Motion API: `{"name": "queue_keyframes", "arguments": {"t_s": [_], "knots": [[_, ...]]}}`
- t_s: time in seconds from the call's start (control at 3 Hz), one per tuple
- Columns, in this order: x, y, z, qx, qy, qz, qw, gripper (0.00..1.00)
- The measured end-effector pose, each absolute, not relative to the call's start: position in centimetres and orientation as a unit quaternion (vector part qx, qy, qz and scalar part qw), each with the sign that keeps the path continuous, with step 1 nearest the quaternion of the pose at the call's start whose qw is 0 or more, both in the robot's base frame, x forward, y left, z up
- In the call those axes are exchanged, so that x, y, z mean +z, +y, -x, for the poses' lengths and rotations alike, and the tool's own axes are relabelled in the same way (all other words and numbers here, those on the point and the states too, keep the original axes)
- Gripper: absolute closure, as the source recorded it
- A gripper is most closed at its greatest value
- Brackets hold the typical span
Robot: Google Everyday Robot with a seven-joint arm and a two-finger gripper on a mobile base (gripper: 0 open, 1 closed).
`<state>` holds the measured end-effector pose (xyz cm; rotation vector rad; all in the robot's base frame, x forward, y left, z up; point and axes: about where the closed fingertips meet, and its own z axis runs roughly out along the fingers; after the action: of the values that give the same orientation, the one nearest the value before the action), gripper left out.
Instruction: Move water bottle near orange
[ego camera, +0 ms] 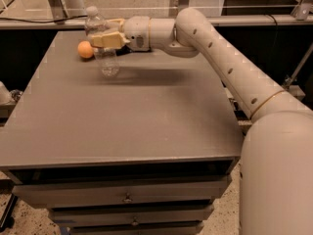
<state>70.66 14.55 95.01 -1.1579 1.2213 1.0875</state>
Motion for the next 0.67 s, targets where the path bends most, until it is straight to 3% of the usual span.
{"name": "queue_keyframes", "arguments": {"t_s": [0.67], "knots": [[95.1,14.7,-72.8,0.453,0.511,0.478,0.552,1.00]]}}
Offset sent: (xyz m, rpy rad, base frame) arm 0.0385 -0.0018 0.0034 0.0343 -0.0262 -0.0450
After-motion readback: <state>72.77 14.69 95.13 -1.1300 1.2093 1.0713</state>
